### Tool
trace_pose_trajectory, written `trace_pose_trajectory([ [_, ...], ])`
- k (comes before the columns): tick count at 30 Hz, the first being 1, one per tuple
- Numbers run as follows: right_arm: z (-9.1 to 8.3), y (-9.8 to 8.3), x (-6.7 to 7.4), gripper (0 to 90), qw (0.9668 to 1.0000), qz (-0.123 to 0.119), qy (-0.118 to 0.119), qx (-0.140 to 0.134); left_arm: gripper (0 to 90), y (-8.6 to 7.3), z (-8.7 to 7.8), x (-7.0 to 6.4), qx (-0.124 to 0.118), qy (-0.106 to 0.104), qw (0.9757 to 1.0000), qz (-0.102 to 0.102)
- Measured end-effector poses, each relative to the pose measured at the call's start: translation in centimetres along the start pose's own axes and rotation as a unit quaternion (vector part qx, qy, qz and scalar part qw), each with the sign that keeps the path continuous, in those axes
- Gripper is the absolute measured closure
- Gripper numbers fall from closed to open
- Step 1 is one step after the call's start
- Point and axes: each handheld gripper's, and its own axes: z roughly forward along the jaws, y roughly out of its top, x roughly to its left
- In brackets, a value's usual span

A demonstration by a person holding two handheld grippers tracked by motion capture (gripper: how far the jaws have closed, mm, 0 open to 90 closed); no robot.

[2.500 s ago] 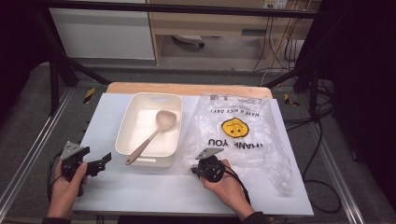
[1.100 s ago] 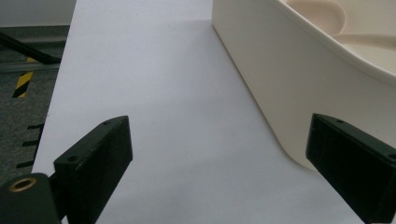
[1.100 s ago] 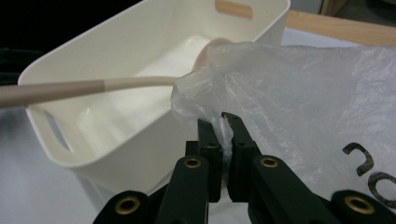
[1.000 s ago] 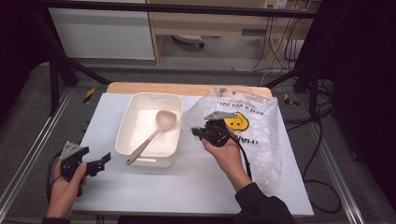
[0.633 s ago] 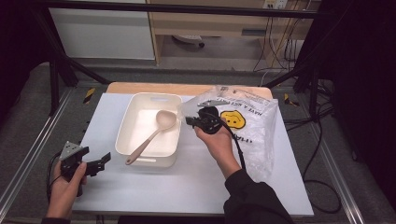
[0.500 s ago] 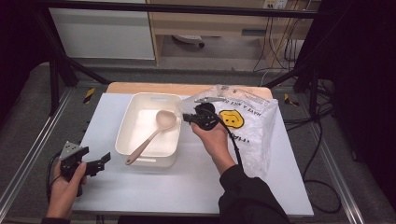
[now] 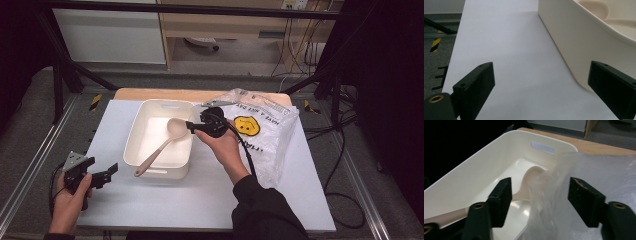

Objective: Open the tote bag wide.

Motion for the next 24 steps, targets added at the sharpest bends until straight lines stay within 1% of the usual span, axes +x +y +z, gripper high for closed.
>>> trace_pose_trajectory([
  [2, -0.6, 0.1, 0.2, 25.6, 1.0000, -0.006, 0.002, -0.002, 7.1, 0.0, 0.0, 0.0, 0.000, 0.002, 1.0000, -0.001],
  [5, -1.6, 0.2, 0.6, 18.7, 0.9997, -0.023, -0.003, -0.001, 7.1, 0.0, 0.0, 0.0, 0.001, 0.003, 1.0000, -0.001],
  [8, -2.5, 0.1, 0.7, 14.4, 0.9990, -0.044, -0.010, 0.005, 7.1, 0.0, -0.1, 0.0, -0.003, 0.003, 1.0000, 0.000],
  [11, -3.5, -0.3, 0.7, 12.6, 0.9981, -0.058, -0.023, 0.003, 7.1, 0.0, -0.1, 0.1, -0.004, 0.004, 1.0000, -0.003],
  [13, -4.1, -0.5, 0.4, 11.5, 0.9976, -0.065, -0.024, 0.004, 7.1, 0.0, -0.1, 0.1, -0.007, 0.004, 1.0000, -0.003],
  [16, -4.9, -1.2, -0.2, 10.5, 0.9966, -0.075, -0.033, 0.008, 7.1, 0.1, -0.2, 0.1, -0.010, 0.005, 0.9999, -0.002],
  [20, -6.1, -2.2, -1.3, 9.7, 0.9965, -0.073, -0.040, 0.007, 6.9, 0.0, -0.1, 0.2, -0.012, 0.010, 0.9999, -0.005],
  [24, -7.2, -3.1, -2.5, 9.4, 0.9968, -0.066, -0.044, -0.003, 6.9, -0.1, -0.2, 0.4, -0.010, 0.016, 0.9998, -0.009],
])
